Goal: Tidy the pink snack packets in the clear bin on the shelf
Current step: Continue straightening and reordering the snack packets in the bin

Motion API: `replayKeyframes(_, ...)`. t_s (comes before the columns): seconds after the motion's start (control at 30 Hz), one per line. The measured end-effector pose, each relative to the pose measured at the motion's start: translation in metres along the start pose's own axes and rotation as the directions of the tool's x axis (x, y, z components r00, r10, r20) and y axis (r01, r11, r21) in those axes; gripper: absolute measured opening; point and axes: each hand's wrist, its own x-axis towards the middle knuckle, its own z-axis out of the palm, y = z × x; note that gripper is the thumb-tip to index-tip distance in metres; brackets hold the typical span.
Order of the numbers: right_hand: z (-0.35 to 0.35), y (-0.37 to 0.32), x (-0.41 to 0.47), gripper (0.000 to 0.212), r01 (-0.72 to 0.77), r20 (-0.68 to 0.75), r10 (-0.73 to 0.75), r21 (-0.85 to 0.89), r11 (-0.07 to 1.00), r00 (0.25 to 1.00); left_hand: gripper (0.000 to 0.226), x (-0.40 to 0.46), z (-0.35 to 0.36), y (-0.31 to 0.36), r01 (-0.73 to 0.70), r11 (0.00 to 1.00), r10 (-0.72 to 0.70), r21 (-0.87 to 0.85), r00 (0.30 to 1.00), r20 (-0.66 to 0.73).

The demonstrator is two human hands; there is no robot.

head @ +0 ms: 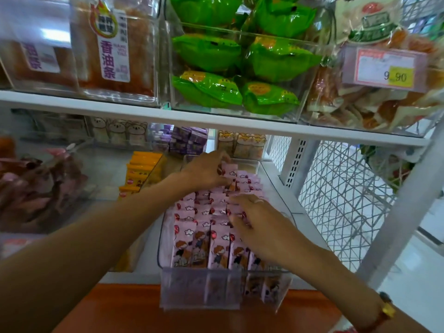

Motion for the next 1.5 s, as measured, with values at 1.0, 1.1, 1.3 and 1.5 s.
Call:
replayKeyframes(1.0,0.016,-0.005,-0.014,0.054,0.011,0.014,-0.007,-0.251,0.968,1.0,0.021,-0.047,-0.007,0.027,0.062,0.873,-0.313,-0.484,0.832,-0.458)
replayKeyframes(1.1,0.014,-0.004,-0.014,0.051,0.033,0.014,-0.031,-0.247,0.968,0.999,0.019,-0.081,-0.013,0.035,-0.062,0.764,-0.391,-0.643,0.747,-0.538)
replayKeyframes(1.3,-0.013,-0.024,-0.002,0.033,-0.014,-0.191,0.097,0.393,0.919,0.977,0.013,-0.133,-0.023,0.047,-0.144,0.701,-0.425,-0.698,0.702,-0.571)
replayKeyframes(1.5,-0.003,-0.055,-0.018,0.047,0.131,-0.24,-0.017,0.471,0.873,0.971,0.01,-0.15,-0.023,0.055,-0.21,0.636,-0.347,-0.742,0.781,-0.519)
